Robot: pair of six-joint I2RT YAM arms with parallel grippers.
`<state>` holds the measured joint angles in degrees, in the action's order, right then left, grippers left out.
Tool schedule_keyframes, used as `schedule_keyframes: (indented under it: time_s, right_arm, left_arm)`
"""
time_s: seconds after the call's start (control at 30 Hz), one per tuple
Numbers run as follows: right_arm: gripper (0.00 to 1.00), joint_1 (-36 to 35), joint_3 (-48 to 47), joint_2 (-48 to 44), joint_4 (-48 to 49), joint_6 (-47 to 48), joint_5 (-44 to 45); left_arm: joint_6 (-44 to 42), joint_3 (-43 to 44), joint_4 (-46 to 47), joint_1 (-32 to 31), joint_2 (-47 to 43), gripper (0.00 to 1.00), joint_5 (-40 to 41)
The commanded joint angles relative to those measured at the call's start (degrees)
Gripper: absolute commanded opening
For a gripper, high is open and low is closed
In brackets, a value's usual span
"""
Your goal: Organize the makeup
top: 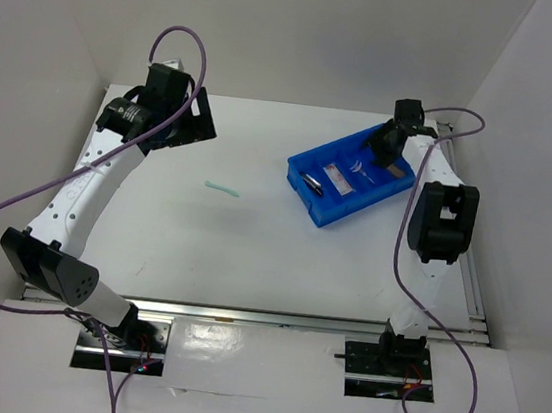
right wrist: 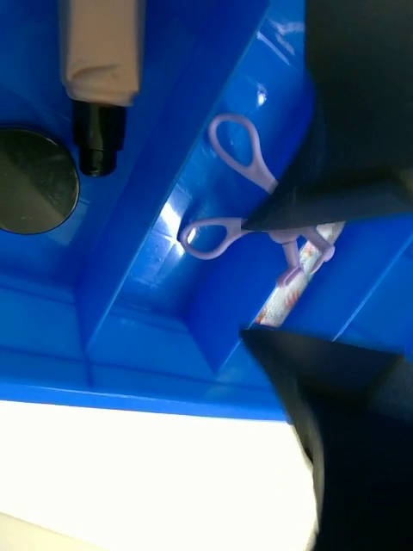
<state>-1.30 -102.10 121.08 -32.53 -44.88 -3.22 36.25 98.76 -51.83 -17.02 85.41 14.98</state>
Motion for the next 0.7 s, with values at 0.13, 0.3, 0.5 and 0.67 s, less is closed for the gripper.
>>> schedule_keyframes:
  time_s: [0.13, 0.3, 0.5, 0.67]
  right_arm:
    - [0.41, -4.4, -4.32, -4.8, -1.3, 9.62, 5.51]
    - [0.46, -6.6, -4.86, -3.57, -3.41, 15.08, 7.44]
    - [0.46, -8.28, -6.87, -1.9, -5.26, 17.45, 12.8]
    - [0.53, -8.81, -7.49, -1.28, -5.35, 18.78, 14.65]
  left_arm:
    - [0.31, 0.46, 1.82, 0.32, 0.29, 1.0, -1.27]
    - [0.31, 0.47, 1.82, 0.32, 0.29, 1.0, -1.27]
    - [0.31, 0.47, 1.82, 0.32, 0.29, 1.0, -1.8]
    - [0.31, 0.47, 1.82, 0.32, 0.29, 1.0, -1.8]
